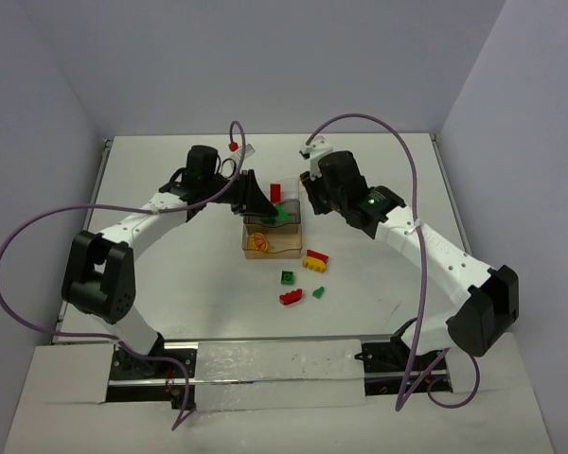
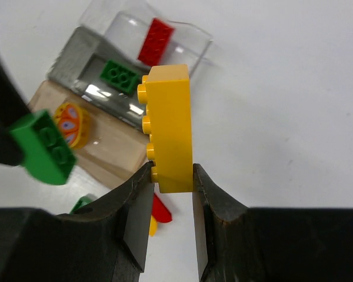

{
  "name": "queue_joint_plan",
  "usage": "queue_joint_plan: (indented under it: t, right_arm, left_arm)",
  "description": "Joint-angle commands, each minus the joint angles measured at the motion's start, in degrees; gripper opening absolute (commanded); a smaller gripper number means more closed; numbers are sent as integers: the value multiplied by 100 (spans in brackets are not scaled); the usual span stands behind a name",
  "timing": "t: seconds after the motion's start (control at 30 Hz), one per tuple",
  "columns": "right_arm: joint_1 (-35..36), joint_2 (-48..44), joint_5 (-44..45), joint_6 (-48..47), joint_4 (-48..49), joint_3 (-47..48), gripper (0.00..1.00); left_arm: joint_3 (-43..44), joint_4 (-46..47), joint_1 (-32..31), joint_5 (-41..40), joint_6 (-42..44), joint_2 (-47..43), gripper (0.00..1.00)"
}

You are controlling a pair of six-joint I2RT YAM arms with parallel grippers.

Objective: Sort the legos into containers by color

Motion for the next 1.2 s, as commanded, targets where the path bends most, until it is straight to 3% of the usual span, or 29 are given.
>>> queue_joint_plan:
  t: [0.0, 0.13, 0.23, 0.37, 0.53, 1.0, 1.17]
  right_arm:
    - [-113, -226, 325, 50, 337, 110, 0]
    - [-145, -231, 22, -144, 236, 42, 0]
    - [-137, -240, -388, -375, 113, -53, 0]
    - [-144, -198, -505, -443, 0, -219, 0]
    - [-144, -177, -525, -425, 12, -286, 0]
    - [-144, -65, -839, -652, -243, -251, 0]
    - [-142, 13, -1010, -684, -333, -214, 0]
  left_arm:
    - [-87, -190, 133, 59, 257, -311, 0]
    - [135, -668, 198, -248, 757, -364, 0]
    - [421, -1383, 216, -2018, 1558, -459, 0]
    - [451, -1481, 199, -3395, 1847, -526, 0]
    - [550, -1480, 129, -4284, 1998, -302, 0]
    - [990, -1618, -177, -4292, 2102, 418, 5]
    - [1143, -1743, -243, -4442, 2120, 615, 18]
